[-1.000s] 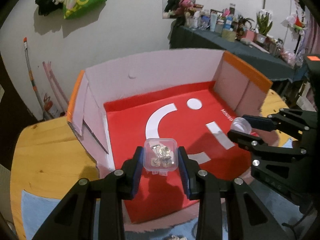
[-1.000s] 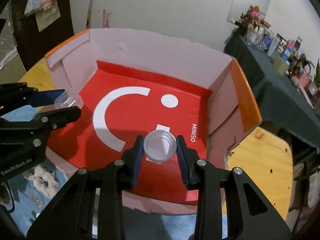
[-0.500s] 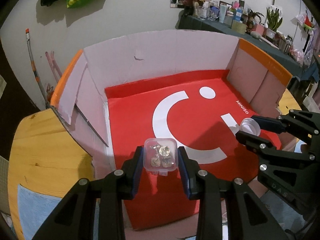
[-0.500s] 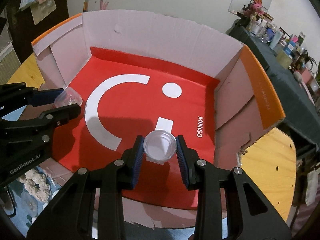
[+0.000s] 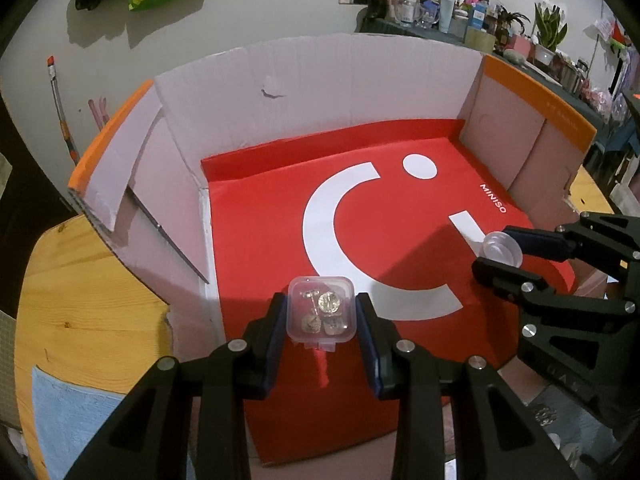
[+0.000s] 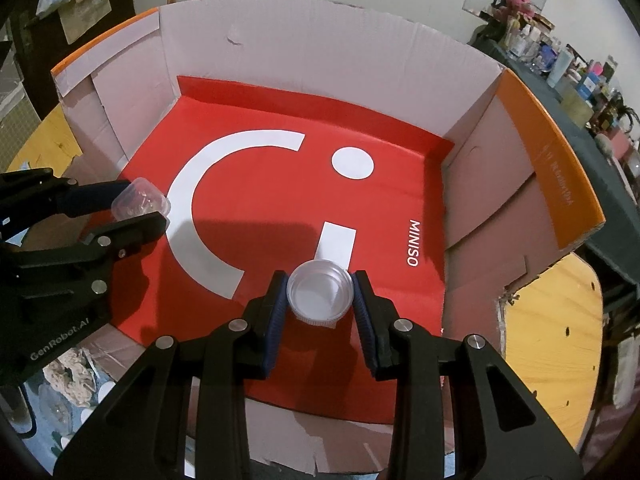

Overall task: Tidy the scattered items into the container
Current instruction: 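Lower and release the coin box with left tool while right tool releases the cup lid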

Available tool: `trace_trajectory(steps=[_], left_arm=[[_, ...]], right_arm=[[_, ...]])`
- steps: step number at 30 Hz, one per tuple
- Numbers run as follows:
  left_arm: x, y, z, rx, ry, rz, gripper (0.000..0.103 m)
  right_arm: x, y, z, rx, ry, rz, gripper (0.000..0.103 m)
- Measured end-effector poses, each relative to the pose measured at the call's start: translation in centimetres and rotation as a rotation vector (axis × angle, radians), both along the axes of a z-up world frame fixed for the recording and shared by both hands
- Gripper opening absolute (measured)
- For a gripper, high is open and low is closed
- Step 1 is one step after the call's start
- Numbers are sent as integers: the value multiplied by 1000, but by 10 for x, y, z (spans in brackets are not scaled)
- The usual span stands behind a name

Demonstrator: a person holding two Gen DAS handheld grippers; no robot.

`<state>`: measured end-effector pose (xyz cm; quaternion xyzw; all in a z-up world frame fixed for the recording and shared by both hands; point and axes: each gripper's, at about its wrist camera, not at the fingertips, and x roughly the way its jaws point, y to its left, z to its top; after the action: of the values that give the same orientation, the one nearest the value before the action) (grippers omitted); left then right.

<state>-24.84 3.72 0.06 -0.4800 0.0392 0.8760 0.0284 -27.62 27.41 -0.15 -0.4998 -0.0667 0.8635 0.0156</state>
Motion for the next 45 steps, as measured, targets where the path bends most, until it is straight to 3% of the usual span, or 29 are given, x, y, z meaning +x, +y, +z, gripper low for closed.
trace_trajectory(steps=[34,45], left_arm=[[-1,6,-5,-29,4,-5,37],[2,4,-3,-40,12,-7,48]], right_arm=[[-1,-4,-8,-5,-1,-18,31],[-2,2,-8,-6,2,-43,43]])
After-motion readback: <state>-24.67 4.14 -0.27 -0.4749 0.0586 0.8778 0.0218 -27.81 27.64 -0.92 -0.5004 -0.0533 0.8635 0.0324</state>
